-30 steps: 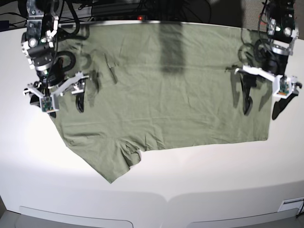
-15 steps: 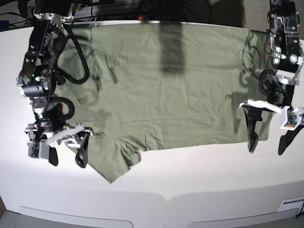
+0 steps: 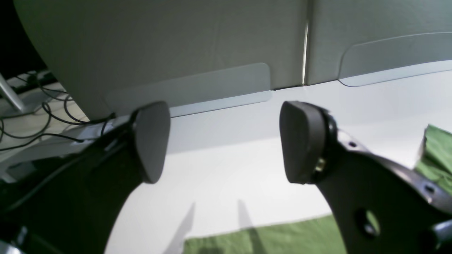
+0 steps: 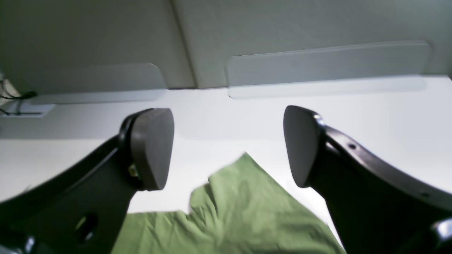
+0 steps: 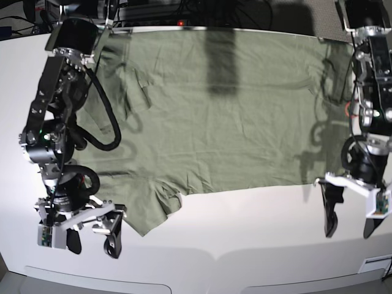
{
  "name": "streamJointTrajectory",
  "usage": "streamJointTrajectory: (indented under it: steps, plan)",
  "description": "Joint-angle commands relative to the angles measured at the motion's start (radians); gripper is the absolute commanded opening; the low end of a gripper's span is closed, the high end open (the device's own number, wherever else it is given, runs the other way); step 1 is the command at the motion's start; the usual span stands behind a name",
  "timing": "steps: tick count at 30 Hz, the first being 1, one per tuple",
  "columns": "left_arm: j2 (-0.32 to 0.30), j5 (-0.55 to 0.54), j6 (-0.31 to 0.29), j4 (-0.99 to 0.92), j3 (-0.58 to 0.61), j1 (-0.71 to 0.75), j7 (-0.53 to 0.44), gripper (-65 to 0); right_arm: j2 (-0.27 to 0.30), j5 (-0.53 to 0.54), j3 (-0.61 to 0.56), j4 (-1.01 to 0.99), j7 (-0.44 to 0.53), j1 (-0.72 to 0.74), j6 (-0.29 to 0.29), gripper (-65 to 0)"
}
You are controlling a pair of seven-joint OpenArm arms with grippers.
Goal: Fold the T-shirt properly
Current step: 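Move both grippers along the shirt sides toward the hem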
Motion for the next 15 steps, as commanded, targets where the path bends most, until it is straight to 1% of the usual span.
streamJointTrajectory:
  steps: [1, 3, 7, 12, 14, 15]
  plan:
    - [-0.010, -0.003, 0.003, 0.019, -0.005, -0.043, -0.011, -19.5, 0.005, 0.004, -0.013, 0.019, 0.022, 0.031, 0.000, -17.5]
    - [-0.010, -0.003, 0.003, 0.019, -0.005, -0.088, 0.029, -19.5, 0.005, 0.004, -0.047, 0.019, 0.013, 0.044, 0.000, -17.5]
    - [-0.010, -0.003, 0.003, 0.019, -0.005, -0.145, 0.053, -19.5, 0.005, -0.004, -0.116, 0.018, 0.002, 0.058, 0.001, -17.5]
    - [-0.010, -0.003, 0.003, 0.019, -0.005, -0.178, 0.120, -19.5, 0.005, -0.105, -0.177, 0.008, -0.018, 0.071, 0.001, -17.5]
    - [-0.010, -0.003, 0.003, 0.018, -0.005, -0.186, 0.151, -19.5, 0.005, -0.113, -0.187, -0.019, -0.026, 0.086, 0.002, -17.5]
    - [-0.012, -0.003, 0.003, 0.018, -0.005, -0.188, 0.152, -19.5, 0.005, -0.113, -0.188, -0.043, -0.032, 0.097, 0.003, -17.5]
